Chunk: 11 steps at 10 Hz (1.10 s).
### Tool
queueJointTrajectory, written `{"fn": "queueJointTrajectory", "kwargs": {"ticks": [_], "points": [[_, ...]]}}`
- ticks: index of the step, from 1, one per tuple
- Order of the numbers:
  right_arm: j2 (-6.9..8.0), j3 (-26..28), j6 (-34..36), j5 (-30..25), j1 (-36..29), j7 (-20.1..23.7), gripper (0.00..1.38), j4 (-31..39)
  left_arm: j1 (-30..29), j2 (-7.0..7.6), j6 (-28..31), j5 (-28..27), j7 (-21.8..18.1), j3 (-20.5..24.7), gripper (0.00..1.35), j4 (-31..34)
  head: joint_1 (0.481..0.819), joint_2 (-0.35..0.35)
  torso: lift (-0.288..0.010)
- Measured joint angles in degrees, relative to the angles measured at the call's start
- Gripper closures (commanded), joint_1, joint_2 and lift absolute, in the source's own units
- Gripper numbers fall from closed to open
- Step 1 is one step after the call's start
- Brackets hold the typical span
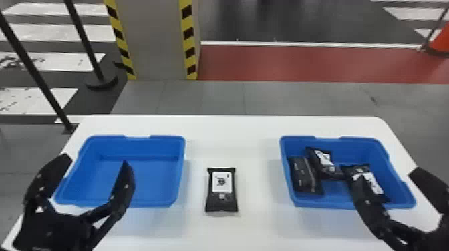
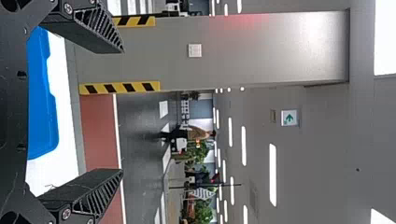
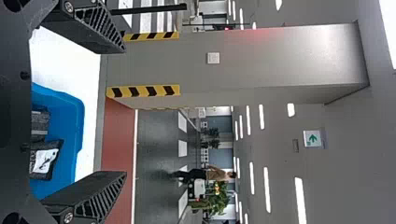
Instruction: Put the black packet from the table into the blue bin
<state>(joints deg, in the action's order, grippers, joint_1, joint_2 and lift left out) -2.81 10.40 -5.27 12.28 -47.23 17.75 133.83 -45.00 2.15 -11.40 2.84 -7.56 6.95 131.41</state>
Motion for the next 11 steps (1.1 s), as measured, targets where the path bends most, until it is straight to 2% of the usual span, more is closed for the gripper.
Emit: {"fn": "queueJointTrajectory", "kwargs": {"ticks": [7, 9, 11], "points": [[0.06, 0.1, 2.5, -0.6, 0.1, 0.0, 0.09, 1.0, -0.3, -0.15, -0.3, 0.2, 0.0, 0.4, 0.12, 0.0, 0.695, 0.020, -0.110], [-0.66, -0.7, 6.6, -0.6, 4.5, 1.0, 0.08, -1.2, -0.4, -0.21, -0.4, 0.2, 0.0, 0.6, 0.11, 0.0, 0.695, 0.035, -0.110], [-1.98, -3.2, 14.3, -1.1, 14.9, 6.3, 0.08, -7.8, -0.3, -0.22, -0.3, 0.2, 0.0, 0.4, 0.12, 0.1, 0.695, 0.070, -0.110]]}}
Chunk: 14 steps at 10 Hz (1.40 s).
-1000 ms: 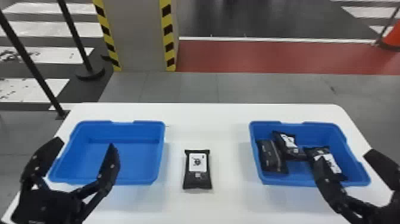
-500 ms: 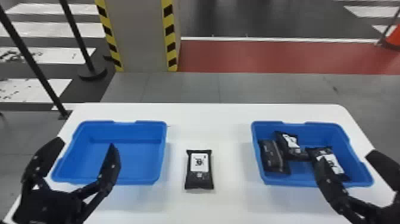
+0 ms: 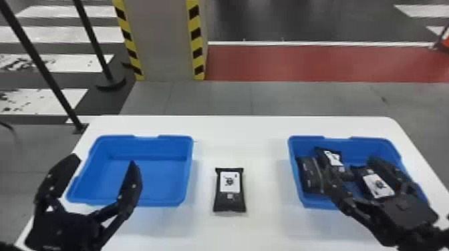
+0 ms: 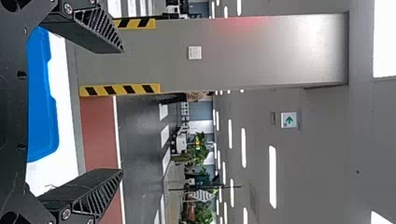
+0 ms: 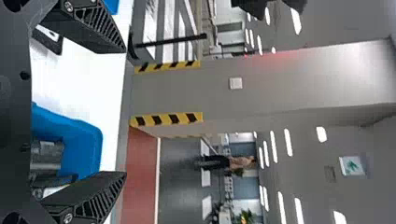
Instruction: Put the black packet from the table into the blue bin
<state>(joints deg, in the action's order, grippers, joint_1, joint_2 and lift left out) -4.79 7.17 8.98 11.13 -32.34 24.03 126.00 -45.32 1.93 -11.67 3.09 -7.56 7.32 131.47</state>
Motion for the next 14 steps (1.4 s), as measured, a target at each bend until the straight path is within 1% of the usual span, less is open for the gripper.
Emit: {"fn": "queueJointTrajectory", "kwargs": {"ticks": [2, 4, 5, 6, 7, 10, 12, 14], "points": [[-1.01, -4.2, 8.5, -2.3, 8.7, 2.5, 0.08, -5.1, 0.1, 0.00, 0.1, 0.0, 0.0, -0.2, 0.12, 0.0, 0.695, 0.120, -0.110], [-2.85, -9.9, 15.1, -3.1, 14.6, 4.7, 0.08, -8.1, 0.1, 0.00, 0.2, 0.0, 0.0, -0.3, 0.12, 0.0, 0.695, 0.194, -0.110], [-3.82, -13.4, 19.1, -3.6, 18.1, 6.3, 0.08, -10.1, 0.1, 0.00, 0.2, -0.1, 0.0, -0.3, 0.12, 0.0, 0.695, 0.216, -0.110], [-4.82, -17.1, 23.1, -4.7, 21.8, 7.6, 0.08, -12.0, 0.3, 0.00, 0.4, -0.1, 0.0, -0.4, 0.12, 0.0, 0.695, 0.268, -0.110], [-5.40, -20.1, 27.0, -6.1, 24.9, 7.7, 0.08, -13.3, 0.4, 0.00, 0.5, -0.1, 0.0, -0.6, 0.12, 0.0, 0.695, 0.281, -0.110], [-5.96, -26.7, 36.1, -7.8, 32.7, 6.3, 0.08, -19.9, 0.6, 0.00, 0.9, -0.1, 0.0, -0.7, 0.12, 0.0, 0.695, 0.310, -0.110], [-6.18, -30.5, 38.4, -8.4, 38.1, 5.6, 0.08, -26.3, 0.6, 0.00, 1.0, -0.1, 0.0, -0.8, 0.12, -0.1, 0.695, 0.311, -0.110], [-6.34, -33.5, 39.9, -8.7, 42.4, 4.1, 0.07, -30.6, 0.6, 0.08, 1.4, -0.1, 0.0, -0.9, 0.12, -0.1, 0.695, 0.305, -0.110]]}}
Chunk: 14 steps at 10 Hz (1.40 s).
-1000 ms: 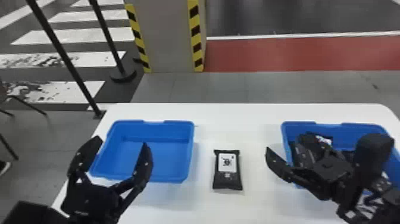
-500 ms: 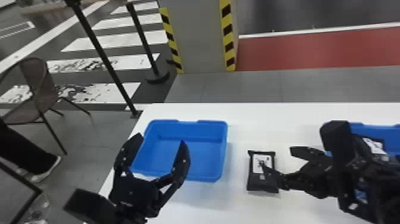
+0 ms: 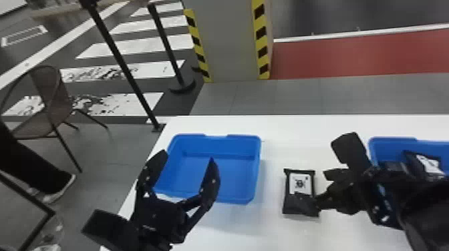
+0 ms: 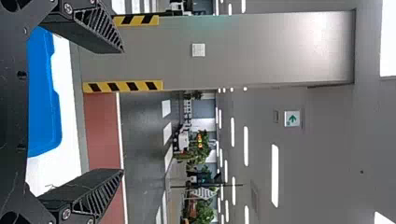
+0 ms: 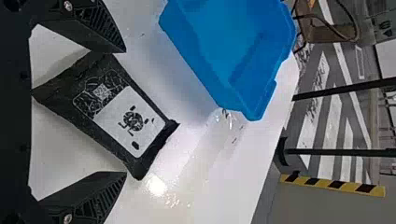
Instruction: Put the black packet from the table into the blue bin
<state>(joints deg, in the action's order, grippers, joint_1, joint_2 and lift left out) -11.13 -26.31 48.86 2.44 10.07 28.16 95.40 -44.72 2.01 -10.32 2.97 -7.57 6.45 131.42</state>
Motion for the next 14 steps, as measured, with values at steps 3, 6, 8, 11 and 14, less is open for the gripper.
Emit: {"fn": "queueJointTrajectory", "kwargs": {"ticks": [3, 6, 8, 11, 14], "points": [[-0.07, -3.4, 1.0, 0.5, 4.7, -0.9, 0.07, -6.3, 0.1, 0.23, 0.8, -0.1, 0.0, -0.5, 0.12, 0.0, 0.695, 0.293, -0.110], [0.09, -7.8, -2.9, 4.1, 8.5, -1.2, 0.06, -13.4, 0.5, 0.27, 1.4, -0.2, 0.0, -0.7, 0.12, 0.0, 0.695, 0.308, -0.110], [0.43, -10.1, -5.1, 4.8, 10.1, -1.5, 0.24, -16.6, 0.6, 0.27, 1.7, -0.1, 0.0, -0.7, 0.12, 0.0, 0.695, 0.323, -0.110], [0.58, -11.1, -6.0, 4.0, 11.3, -2.8, 0.89, -19.9, 0.6, 0.35, 1.8, 0.2, 0.0, -0.7, 0.12, 0.0, 0.695, 0.309, -0.110], [0.59, -11.5, -6.1, 4.6, 11.0, -3.4, 1.28, -19.7, 0.5, 0.36, 1.8, 0.5, 0.0, -0.6, 0.11, 0.0, 0.695, 0.314, -0.110]]}}
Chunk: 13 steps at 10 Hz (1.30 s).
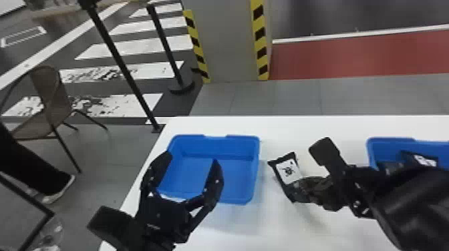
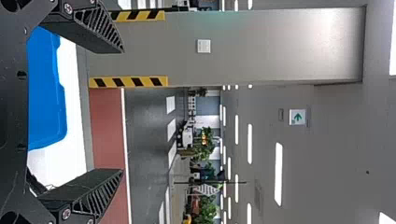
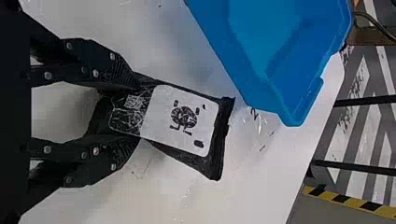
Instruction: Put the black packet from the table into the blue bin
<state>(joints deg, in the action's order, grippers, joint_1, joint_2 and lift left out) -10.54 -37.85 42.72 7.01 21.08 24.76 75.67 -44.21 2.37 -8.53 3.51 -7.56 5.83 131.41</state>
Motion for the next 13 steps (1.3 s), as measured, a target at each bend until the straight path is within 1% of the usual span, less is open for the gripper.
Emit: {"fn": "queueJointTrajectory", "kwargs": {"ticks": [1, 3, 4, 5, 6, 7, 8, 9, 10, 11, 12, 13], "points": [[-0.07, -0.1, -0.6, 0.3, -0.5, -0.7, 1.22, 0.7, 0.0, 0.00, -0.1, 0.0, 0.0, 0.1, 0.12, 0.0, 0.695, 0.320, -0.110], [-0.32, 0.4, -2.2, 1.8, -2.3, -1.0, 1.22, 3.9, -0.4, 0.00, -0.6, 0.1, 0.0, 0.3, 0.12, 0.0, 0.695, 0.340, -0.110], [-0.41, 3.0, -3.4, 1.8, -4.6, -1.1, 1.22, 8.1, -0.6, 0.00, -0.8, 0.1, 0.0, 0.5, 0.12, 0.0, 0.695, 0.350, -0.110], [-0.35, 8.3, -4.4, 0.1, -9.0, -2.1, 1.22, 15.0, -0.7, 0.00, -1.1, 0.2, 0.0, 0.5, 0.12, 0.0, 0.695, 0.348, -0.110], [-0.04, 14.8, -5.1, -2.6, -14.5, -2.9, 1.22, 23.6, -0.8, 0.00, -1.3, 0.2, 0.0, 0.6, 0.12, 0.0, 0.695, 0.298, -0.110], [0.37, 21.4, -5.4, -4.8, -19.9, -3.2, 1.22, 31.9, -0.9, -0.03, -1.4, 0.3, 0.0, 0.7, 0.12, 0.0, 0.695, 0.271, -0.110], [1.19, 28.4, -4.9, -7.6, -24.9, -3.3, 1.22, 38.8, -1.1, -0.10, -1.6, 0.3, 0.0, 0.8, 0.12, 0.0, 0.695, 0.200, -0.110], [2.08, 35.1, -3.2, -10.4, -29.1, -3.4, 1.22, 43.2, -1.2, -0.18, -1.8, 0.3, 0.0, 0.9, 0.11, 0.0, 0.695, 0.115, -0.110], [2.75, 41.2, -1.1, -12.3, -32.6, -3.4, 1.22, 45.6, -1.2, -0.21, -2.4, 0.3, 0.0, 1.0, 0.12, 0.0, 0.695, 0.030, -0.110], [3.30, 46.4, 0.3, -13.7, -35.3, -3.3, 1.21, 46.5, -1.4, -0.25, -2.9, 0.3, 0.0, 1.1, 0.12, 0.0, 0.695, -0.042, -0.110], [3.59, 50.2, 1.0, -14.3, -37.3, -3.3, 1.08, 46.8, -1.6, -0.27, -2.9, 0.4, 0.0, 1.2, 0.12, 0.0, 0.695, -0.096, -0.110], [3.65, 52.6, 1.5, -15.0, -38.2, -3.1, 0.57, 46.5, -1.7, -0.27, -3.0, 0.4, 0.0, 1.2, 0.11, 0.0, 0.695, -0.120, -0.110]]}}
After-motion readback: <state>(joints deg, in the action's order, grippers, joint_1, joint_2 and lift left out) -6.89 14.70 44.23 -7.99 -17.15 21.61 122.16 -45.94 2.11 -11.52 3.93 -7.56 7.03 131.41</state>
